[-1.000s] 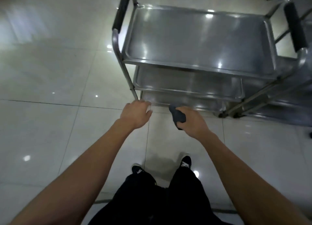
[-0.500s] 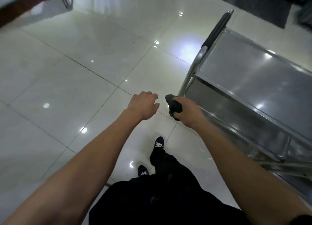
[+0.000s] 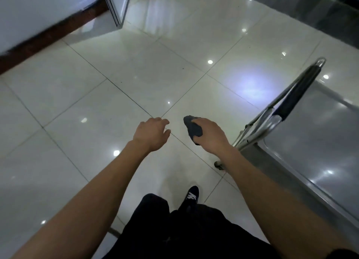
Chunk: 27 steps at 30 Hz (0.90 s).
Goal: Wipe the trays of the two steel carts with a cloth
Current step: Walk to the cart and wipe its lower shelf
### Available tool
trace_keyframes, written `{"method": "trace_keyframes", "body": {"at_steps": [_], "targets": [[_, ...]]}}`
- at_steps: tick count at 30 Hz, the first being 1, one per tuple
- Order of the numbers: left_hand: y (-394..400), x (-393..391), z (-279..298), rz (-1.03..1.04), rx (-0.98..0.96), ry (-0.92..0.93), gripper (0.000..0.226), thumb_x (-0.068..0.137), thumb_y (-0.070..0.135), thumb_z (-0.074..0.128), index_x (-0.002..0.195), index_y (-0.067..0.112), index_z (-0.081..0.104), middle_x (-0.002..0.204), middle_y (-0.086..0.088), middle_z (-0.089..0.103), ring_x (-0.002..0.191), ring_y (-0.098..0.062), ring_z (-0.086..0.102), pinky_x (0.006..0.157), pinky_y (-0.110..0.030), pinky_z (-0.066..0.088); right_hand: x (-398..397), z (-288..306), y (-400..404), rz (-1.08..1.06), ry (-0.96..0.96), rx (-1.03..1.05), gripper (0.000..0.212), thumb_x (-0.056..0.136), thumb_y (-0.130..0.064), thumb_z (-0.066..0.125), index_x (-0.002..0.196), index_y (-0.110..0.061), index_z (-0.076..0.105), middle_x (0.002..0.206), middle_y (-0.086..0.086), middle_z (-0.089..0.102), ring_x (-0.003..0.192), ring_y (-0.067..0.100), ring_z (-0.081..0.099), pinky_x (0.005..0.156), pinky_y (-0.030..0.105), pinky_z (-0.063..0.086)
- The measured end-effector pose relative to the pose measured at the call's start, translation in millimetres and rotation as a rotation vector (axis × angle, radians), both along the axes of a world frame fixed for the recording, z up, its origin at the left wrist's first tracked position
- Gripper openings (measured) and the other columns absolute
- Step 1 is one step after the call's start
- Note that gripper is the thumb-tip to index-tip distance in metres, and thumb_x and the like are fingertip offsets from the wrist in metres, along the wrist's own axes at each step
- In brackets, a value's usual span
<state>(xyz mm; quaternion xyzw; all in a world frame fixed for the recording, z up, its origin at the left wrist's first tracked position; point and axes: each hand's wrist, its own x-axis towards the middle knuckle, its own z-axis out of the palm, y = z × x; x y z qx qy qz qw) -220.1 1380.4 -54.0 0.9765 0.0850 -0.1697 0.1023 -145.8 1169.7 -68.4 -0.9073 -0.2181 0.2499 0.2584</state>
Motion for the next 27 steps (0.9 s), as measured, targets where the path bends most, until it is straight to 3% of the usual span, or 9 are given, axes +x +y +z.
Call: {"method": "trace_keyframes", "body": {"at_steps": [2,9,12,16,21,27], "targets": [[23,21,-1,0.051,-0.022,-0.017,0.044,0.103,0.042,0.043,0.142,0.025,0.050,0.135,0.000,0.058,0.123,-0.023,0.053,0.098,-0.041,0.043,30,1,17,0.014,0.005,-0.015,0.048,0.083,-0.021,0.063,0.131,-0.025,0.056,0.130,-0.004,0.057,0.113,0.019,0.057,0.090,0.038,0.050],[113,110,-25,0.185,-0.130,-0.081,0.042,0.102,0.041,0.045,0.140,0.022,0.053,0.134,-0.002,0.060,0.123,-0.024,0.054,0.100,-0.043,0.044,139,4,92,-0.065,0.043,0.060,0.063,0.083,-0.016,0.071,0.142,-0.026,0.052,0.144,-0.008,0.051,0.125,0.014,0.052,0.099,0.026,0.041],[154,159,-33,0.187,-0.181,-0.083,0.043,0.103,0.040,0.046,0.141,0.021,0.053,0.134,-0.004,0.060,0.123,-0.025,0.054,0.101,-0.044,0.044,180,11,124,-0.108,0.025,0.024,0.063,0.083,-0.016,0.071,0.142,-0.028,0.051,0.146,-0.009,0.050,0.126,0.015,0.052,0.102,0.033,0.045],[195,224,-28,0.166,-0.203,-0.074,0.045,0.103,0.040,0.046,0.143,0.021,0.051,0.135,-0.004,0.060,0.123,-0.025,0.055,0.101,-0.045,0.045,228,25,147,-0.171,0.039,-0.002,0.050,0.081,-0.011,0.066,0.128,-0.026,0.059,0.127,-0.002,0.062,0.115,0.026,0.060,0.094,0.045,0.052],[203,314,-8,0.029,-0.177,-0.107,0.045,0.102,0.042,0.046,0.143,0.023,0.050,0.133,-0.002,0.061,0.120,-0.025,0.056,0.098,-0.043,0.046,284,34,152,-0.316,0.027,-0.002,0.059,0.085,-0.012,0.068,0.139,-0.027,0.053,0.134,-0.005,0.058,0.118,0.019,0.057,0.098,0.039,0.049],[167,431,-1,-0.139,-0.180,-0.115,0.041,0.102,0.042,0.047,0.139,0.024,0.054,0.131,0.000,0.062,0.119,-0.023,0.057,0.098,-0.042,0.045,358,28,133,-0.443,0.018,0.085,0.044,0.081,-0.011,0.065,0.123,-0.024,0.062,0.117,-0.003,0.065,0.105,0.022,0.062,0.092,0.043,0.053]]}}
